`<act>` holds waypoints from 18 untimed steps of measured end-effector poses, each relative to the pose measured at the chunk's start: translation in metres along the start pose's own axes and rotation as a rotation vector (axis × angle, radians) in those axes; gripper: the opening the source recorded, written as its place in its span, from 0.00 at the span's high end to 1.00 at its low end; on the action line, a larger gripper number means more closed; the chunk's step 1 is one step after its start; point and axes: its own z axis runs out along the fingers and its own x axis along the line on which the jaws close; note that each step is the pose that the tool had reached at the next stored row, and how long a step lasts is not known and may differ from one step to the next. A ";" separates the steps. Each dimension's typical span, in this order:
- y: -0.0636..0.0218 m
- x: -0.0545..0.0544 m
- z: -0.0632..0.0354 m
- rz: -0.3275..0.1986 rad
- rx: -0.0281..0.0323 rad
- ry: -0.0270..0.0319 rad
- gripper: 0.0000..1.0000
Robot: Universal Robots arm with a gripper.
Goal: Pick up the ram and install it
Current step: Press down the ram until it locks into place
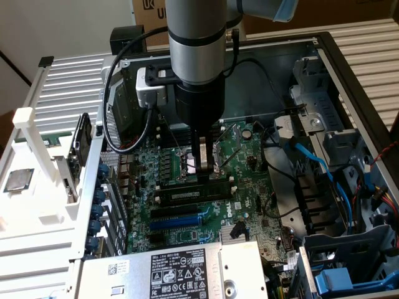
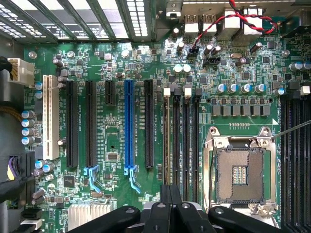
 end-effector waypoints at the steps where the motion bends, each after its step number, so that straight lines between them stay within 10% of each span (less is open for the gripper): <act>1: 0.0000 0.000 0.0000 0.000 0.0000 0.0000 0.90; 18: 0.0104 -0.003 0.0000 0.000 0.0005 0.0027 0.90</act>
